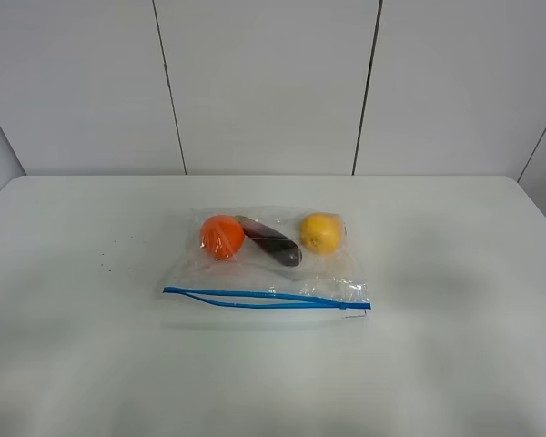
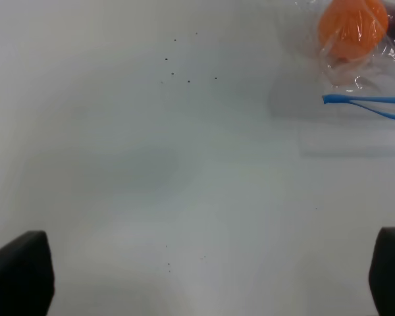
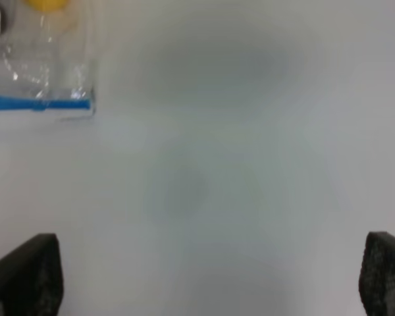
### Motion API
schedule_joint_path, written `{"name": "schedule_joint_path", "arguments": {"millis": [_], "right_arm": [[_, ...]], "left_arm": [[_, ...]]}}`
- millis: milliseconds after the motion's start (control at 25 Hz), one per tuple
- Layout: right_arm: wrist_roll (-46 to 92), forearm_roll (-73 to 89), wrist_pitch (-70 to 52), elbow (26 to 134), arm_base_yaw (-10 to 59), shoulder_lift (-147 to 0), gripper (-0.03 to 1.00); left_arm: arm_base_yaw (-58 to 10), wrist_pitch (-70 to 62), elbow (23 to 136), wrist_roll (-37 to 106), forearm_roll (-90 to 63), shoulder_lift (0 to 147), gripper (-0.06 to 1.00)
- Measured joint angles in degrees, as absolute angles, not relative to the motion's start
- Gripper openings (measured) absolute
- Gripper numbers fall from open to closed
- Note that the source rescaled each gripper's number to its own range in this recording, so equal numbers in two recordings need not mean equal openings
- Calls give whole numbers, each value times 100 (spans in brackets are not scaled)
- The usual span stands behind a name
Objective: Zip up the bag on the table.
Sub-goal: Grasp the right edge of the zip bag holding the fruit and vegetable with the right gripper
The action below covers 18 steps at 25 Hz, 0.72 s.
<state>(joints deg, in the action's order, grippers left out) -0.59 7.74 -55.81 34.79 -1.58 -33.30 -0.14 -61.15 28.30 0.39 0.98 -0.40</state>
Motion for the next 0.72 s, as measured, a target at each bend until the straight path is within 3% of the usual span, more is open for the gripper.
{"name": "schedule_joint_path", "arguments": {"millis": [480, 720], "right_arm": [[2441, 3217, -4377, 3898, -190, -7279, 100], [4718, 5153, -4763, 4021, -1023, -8681, 100]], "left_arm": [[-14, -6115, 2830, 39, 98, -40, 100], [-14, -6115, 2830, 39, 98, -40, 100]]}}
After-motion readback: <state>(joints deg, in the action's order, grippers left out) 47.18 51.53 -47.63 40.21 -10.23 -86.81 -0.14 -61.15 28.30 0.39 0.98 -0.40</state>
